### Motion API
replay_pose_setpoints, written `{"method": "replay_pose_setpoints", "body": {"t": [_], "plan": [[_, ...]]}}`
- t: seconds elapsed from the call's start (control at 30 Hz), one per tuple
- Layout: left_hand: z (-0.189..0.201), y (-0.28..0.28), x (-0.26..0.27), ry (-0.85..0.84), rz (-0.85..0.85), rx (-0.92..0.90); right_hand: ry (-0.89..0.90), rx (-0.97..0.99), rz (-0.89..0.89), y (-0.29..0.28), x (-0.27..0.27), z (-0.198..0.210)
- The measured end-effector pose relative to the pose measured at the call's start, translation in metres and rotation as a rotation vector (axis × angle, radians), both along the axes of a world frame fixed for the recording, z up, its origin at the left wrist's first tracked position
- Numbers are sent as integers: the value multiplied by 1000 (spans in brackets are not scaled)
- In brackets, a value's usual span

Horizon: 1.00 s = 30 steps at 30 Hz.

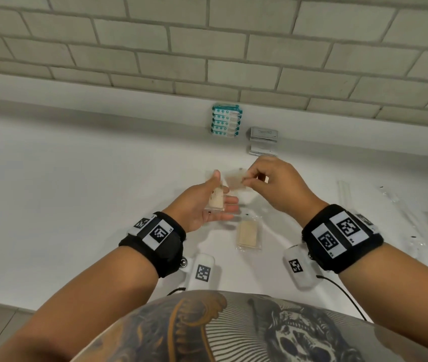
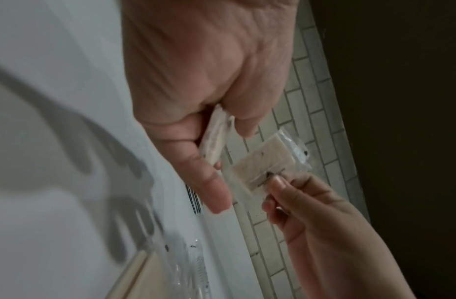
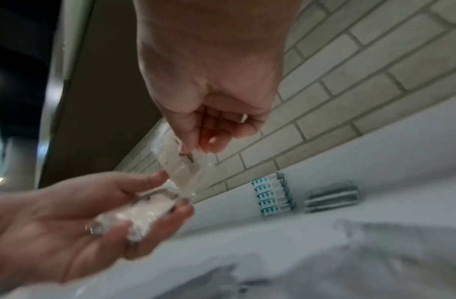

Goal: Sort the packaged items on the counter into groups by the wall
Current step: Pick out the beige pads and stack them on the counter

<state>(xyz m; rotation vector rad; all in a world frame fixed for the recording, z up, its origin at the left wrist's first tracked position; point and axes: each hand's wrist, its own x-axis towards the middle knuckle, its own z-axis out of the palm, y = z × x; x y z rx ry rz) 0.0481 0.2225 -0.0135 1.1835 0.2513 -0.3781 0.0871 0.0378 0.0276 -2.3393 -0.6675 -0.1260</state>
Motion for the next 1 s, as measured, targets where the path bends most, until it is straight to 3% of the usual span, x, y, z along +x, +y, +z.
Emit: {"method": "replay_pose_setpoints", "body": {"t": [0.07,0.13,0.27,0.47,0.57,0.67,0.83,0.9,1.0], "plan": [[-1,2,2,-11,-1,-16,-107,-169,145,-3,-3,-2],[-2,2,3,-64,36,35,-28,-186,197,-4,-4,-4],[5,-2,4,-235,21,196,289,72,-22,-3,0,3],[7,-8,3,-306,-2,350,427,50,-19,-1,4,12],[5,-5,2,-298,6,293,430,85,-59,-7,9,17],[0,1,0,-258,43,223,311,-112,-170,-17,16,19],[-4,10,0,-122,122,-63,475,-94,-59,-24,12,11],[-5,13,-1,-89,99,-159,493,-212,-20,-17,8,0],[-8,15,-1,-104,47,-136,490,-481,10,-11,6,-21]]}}
